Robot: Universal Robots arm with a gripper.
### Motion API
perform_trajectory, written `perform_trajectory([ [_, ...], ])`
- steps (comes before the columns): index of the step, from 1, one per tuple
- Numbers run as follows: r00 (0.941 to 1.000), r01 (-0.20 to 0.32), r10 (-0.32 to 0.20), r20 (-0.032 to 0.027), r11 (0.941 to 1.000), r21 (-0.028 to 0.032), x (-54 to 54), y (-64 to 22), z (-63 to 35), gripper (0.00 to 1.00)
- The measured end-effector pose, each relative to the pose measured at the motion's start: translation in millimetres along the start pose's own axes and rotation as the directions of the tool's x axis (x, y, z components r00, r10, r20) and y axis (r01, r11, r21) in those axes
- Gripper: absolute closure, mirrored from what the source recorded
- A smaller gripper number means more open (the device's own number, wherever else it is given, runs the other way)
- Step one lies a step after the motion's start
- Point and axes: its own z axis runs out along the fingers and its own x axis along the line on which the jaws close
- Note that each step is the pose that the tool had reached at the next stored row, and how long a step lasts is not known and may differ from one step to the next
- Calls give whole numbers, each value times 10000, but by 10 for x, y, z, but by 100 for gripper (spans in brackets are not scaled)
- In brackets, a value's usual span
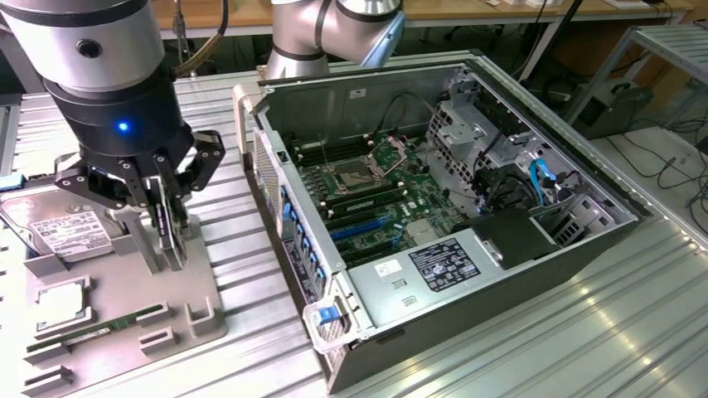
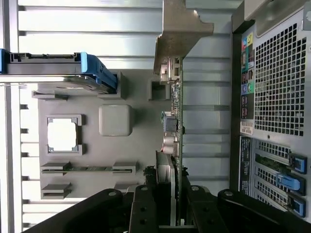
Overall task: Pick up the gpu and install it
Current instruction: 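Pick up the gpu and move the gpu toward the slot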
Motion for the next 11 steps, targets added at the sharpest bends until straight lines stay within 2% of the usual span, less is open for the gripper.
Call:
perform_trajectory([
  [2,10000,0,0,0,10000,0,-2,3,-90,72],
  [4,10000,0,0,0,10000,0,-6,10,-292,72],
  [11,10000,0,0,0,10000,0,-8,13,-362,72],
])
